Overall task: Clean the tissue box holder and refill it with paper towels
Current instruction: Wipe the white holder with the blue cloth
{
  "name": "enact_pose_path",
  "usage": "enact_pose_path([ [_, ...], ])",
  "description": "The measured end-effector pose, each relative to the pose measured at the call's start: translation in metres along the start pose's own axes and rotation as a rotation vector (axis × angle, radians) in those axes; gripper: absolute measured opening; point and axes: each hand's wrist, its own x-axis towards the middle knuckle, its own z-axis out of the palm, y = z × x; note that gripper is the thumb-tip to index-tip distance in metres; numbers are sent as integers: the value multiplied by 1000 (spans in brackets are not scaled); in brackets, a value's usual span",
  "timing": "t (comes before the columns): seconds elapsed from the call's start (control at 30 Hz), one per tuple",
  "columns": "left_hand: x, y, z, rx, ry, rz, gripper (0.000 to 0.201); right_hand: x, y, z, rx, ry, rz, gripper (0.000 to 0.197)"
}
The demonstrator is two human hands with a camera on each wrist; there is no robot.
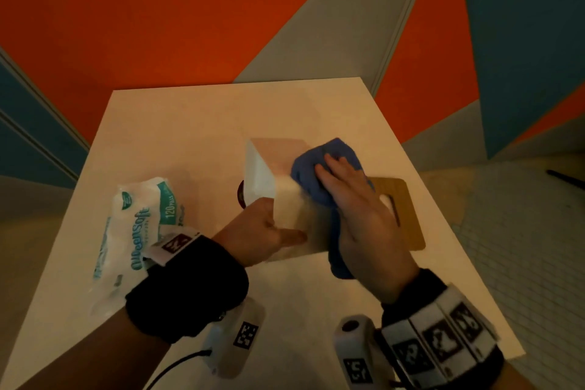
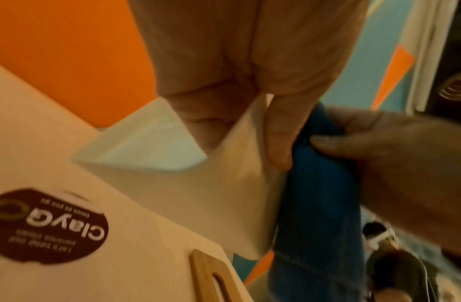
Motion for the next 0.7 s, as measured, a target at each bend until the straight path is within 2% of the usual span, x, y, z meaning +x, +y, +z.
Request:
enact_pose_path([
  [0.07, -1, -1, 3, 20, 4, 13, 23, 0, -12, 10, -75, -4, -74, 47],
  [0.1, -2, -2, 5, -6, 16, 6, 26, 10, -18, 18, 6, -46, -150, 45],
  [0.13, -3, -4, 6, -20, 36, 0, 28, 9, -33, 16, 107, -178, -310, 41],
  [0.2, -3, -7, 7, 19, 137, 4, 20, 15, -24, 6, 422, -187, -458, 28],
  [0.23, -3, -10, 6, 64, 194, 18, 16, 12, -16, 0, 332, -133, -341, 38],
  [0.27, -3, -12, 5, 101, 238, 36, 20, 8, -3, -3, 157, -183, -261, 42],
  [0.3, -3, -13, 4, 125, 262, 58, 25, 6, 14, 0, -43, -121, -213, 42],
  [0.33, -3, -14, 5, 132, 269, 58, 30, -9, 26, -4, -124, -15, -35, 45],
  [0.37, -4, -14, 6, 117, 262, 35, 32, -18, 29, -9, -83, -11, 106, 49],
  [0.4, -4, -14, 8, 95, 258, 8, 32, 3, 22, 4, -57, -21, 79, 50],
  [0.43, -3, -14, 10, 73, 263, -7, 28, 17, 8, 6, 147, -76, -95, 47],
  [0.47, -3, -14, 10, 69, 257, -16, 21, 31, -5, 15, 301, -132, -367, 43],
  [0.5, -2, -15, 10, 69, 240, -18, 16, 25, -7, 15, 528, -111, -526, 41],
  [0.53, -1, -17, 10, 68, 217, -17, 22, 13, -13, 15, 632, -139, -525, 41],
  [0.57, 0, -18, 12, 63, 190, -13, 27, -2, -19, 4, 386, -91, -385, 40],
  [0.6, -1, -17, 13, 62, 175, -7, 27, -7, -19, 1, 227, -118, -276, 46],
  [0.63, -2, -17, 13, 67, 180, 15, 24, -9, -2, 9, 155, -12, -180, 55],
  [0.67, -3, -17, 13, 70, 200, 35, 19, -19, 4, 6, 182, 46, -52, 52],
  [0.7, -4, -18, 13, 77, 219, 51, 19, -22, 10, 0, 253, 33, 26, 39],
])
